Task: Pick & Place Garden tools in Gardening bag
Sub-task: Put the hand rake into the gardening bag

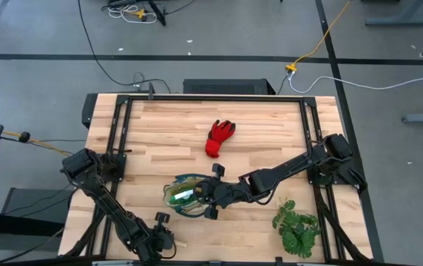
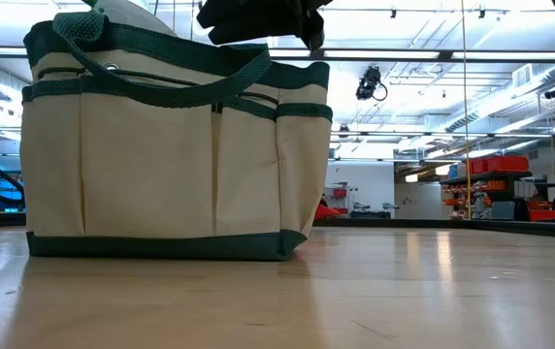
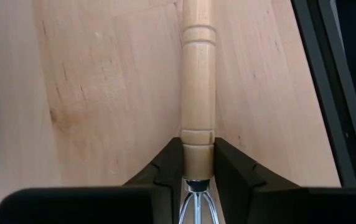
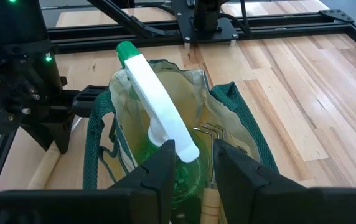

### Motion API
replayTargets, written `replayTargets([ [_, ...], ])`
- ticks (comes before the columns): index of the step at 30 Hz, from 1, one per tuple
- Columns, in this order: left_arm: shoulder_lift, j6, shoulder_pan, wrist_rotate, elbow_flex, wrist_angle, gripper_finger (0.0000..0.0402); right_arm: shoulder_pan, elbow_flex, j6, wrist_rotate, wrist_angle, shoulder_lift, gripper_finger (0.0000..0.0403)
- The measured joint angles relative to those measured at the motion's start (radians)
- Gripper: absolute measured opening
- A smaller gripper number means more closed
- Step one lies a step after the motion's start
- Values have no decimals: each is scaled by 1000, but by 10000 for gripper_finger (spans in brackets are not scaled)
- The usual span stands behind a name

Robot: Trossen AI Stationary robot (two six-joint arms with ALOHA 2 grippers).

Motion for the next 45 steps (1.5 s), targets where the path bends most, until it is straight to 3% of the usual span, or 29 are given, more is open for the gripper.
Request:
replayTargets([
  [12, -22, 1, 2, -9, 7, -38, 73, 0, 0, -7, 0, 0, 0, 112],
  [26, -31, 0, -14, -89, 247, -356, 73, 0, 0, -11, 0, -6, -11, 112],
  [33, -31, 0, -49, -231, 419, -615, 73, 0, 0, -11, 1, -19, -42, 112],
  [40, -34, 49, -83, -453, 577, -793, 73, 0, 0, -6, 0, -46, -66, 112],
  [45, -74, 36, -93, -580, 613, -886, 73, 2, 1, -2, -3, -55, -67, 112],
])
